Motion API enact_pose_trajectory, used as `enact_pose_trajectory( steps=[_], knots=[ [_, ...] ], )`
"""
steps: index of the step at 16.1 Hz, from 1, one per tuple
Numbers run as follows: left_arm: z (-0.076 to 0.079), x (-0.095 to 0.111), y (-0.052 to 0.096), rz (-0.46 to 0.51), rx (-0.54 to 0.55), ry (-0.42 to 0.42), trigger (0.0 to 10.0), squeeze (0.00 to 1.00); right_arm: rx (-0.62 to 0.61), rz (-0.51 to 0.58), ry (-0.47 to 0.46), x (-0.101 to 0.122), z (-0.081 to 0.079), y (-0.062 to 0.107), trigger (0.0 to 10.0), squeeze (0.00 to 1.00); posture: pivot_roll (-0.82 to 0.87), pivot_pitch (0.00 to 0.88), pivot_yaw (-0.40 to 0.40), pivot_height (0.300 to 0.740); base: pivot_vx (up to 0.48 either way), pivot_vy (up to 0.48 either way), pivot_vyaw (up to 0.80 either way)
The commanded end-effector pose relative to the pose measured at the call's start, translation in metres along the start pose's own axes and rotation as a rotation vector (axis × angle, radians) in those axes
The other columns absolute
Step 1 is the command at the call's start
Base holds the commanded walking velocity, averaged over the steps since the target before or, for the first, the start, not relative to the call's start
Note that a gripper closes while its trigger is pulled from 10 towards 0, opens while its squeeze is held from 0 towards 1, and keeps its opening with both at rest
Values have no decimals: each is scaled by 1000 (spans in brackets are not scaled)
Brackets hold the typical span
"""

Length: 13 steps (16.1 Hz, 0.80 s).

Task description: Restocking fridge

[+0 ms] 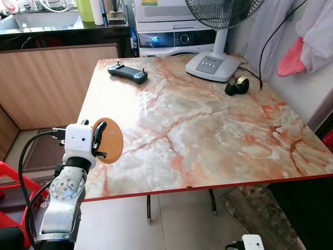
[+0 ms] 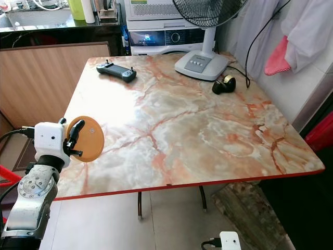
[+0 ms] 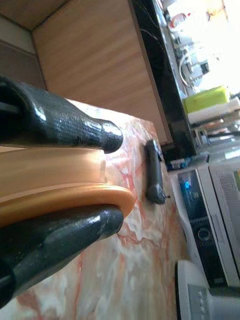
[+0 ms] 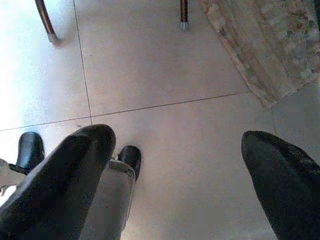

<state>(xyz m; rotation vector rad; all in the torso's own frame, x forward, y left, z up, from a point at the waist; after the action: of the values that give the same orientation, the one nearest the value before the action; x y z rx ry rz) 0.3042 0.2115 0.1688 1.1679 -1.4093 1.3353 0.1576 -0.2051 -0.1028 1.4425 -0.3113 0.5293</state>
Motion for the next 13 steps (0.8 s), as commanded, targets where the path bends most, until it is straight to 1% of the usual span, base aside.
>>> enact_pose_trajectory(
  steps=[1,7,13],
  knots=[
    [5,7,-3,40,-13,-23,10000,0,-1,-11,-5,-4,0,1,10000,0,70,0,-9,740,0,0,-563],
    [5,8,-4,51,-7,-22,10000,0,6,-17,6,-4,0,1,10000,0,70,0,-11,740,0,0,-800],
    [7,11,-6,64,-4,13,10000,0,11,-21,6,-4,0,1,10000,0,71,0,-11,740,0,0,-800]
  ],
)
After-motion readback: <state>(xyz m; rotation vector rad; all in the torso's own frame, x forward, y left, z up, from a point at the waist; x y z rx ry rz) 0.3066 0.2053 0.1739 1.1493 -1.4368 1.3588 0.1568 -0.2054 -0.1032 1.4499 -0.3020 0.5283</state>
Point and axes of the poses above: a point about 5 cm out from each wrist's last joint towards the gripper, its own y axis pointing back from the gripper into the wrist, its own x axis along the axis of the wrist's last joint, z = x × y, the point moved 1 cm from there along -y, pointing out of the wrist towards the gripper, and after that the axes turned 11 degrees about y, right-handed, at the moved point
